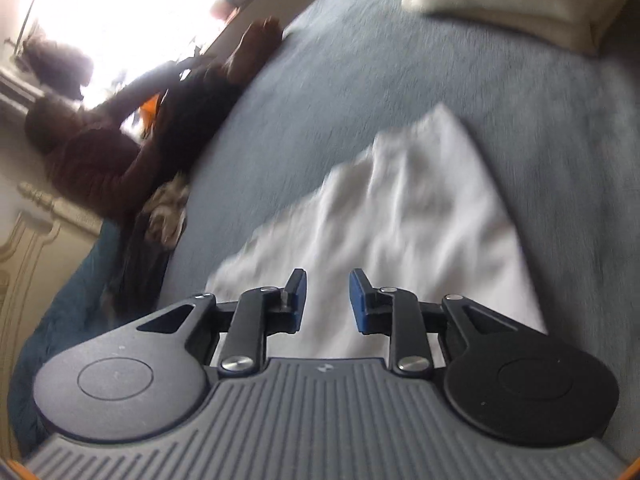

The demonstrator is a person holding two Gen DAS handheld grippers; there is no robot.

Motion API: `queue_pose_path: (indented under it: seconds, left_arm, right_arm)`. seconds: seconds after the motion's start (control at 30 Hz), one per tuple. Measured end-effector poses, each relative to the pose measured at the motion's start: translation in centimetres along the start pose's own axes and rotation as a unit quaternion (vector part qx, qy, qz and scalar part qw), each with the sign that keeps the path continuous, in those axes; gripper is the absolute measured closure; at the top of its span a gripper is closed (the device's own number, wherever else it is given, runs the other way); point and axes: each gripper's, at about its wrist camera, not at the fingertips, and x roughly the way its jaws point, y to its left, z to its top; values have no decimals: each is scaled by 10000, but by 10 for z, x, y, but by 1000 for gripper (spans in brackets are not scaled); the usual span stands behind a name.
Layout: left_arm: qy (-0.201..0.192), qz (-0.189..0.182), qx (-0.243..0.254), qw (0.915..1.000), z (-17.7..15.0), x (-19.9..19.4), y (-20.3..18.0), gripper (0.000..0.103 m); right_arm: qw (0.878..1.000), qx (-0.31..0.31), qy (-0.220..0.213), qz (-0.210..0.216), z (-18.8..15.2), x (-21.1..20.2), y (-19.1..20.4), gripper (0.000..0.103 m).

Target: Fold clothes

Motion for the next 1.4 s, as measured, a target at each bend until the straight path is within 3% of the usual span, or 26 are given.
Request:
queue_pose_path:
  seconds: [0.17, 0.27, 0.4, 0.47, 0.53, 0.67, 0.8, 0.87, 1.03, 1.13, 1.27, 1.4]
  left_arm:
    - [488, -122, 205, 9985, -56, -10, -14, 35]
    - [773, 256, 387, 9959, -89, 8, -16, 37]
    - [650, 521, 856, 9928, -108, 18, -19, 38]
    - [643, 514, 906, 9925, -108, 16, -20, 38]
    - [597, 396, 746, 9946, -110, 13, -13, 38]
    - [495, 147, 382, 9979, -111, 9, 1, 38]
    - [467, 18, 217, 9987, -109, 8, 8, 38]
    - [463, -11, 215, 9987, -108, 8, 9, 38]
    - [395, 88, 44, 9992, -106, 3, 8, 38]
    - [335, 223, 82, 9992, -106, -6, 3, 38]
    - [357, 344, 188, 9986, -107, -21, -9, 35]
    - [289, 439, 288, 9982, -112, -37, -21, 29]
  right_arm:
    - [9983, 179, 514, -230, -59, -14, -3, 80]
    - [9950, 701, 603, -384, -76, -3, -26, 80]
    - [9890, 1194, 689, -532, -85, 20, -53, 83]
    - [9847, 1589, 598, -382, -82, 13, -56, 81]
    - [9890, 1404, 268, -368, -76, -9, -44, 81]
    - [9830, 1725, -341, -524, -70, -44, -59, 81]
    - [9635, 2324, -510, -1229, -69, -40, -103, 85]
    - [9550, 2706, -628, -1042, -73, -43, -107, 84]
    - [9680, 2171, -995, -775, -82, -70, -57, 84]
    - [9797, 1642, -958, -642, -89, -73, -27, 83]
    - [9922, 701, -633, -817, -98, -61, 4, 83]
    - [9938, -323, -186, -1049, -113, -35, 41, 83]
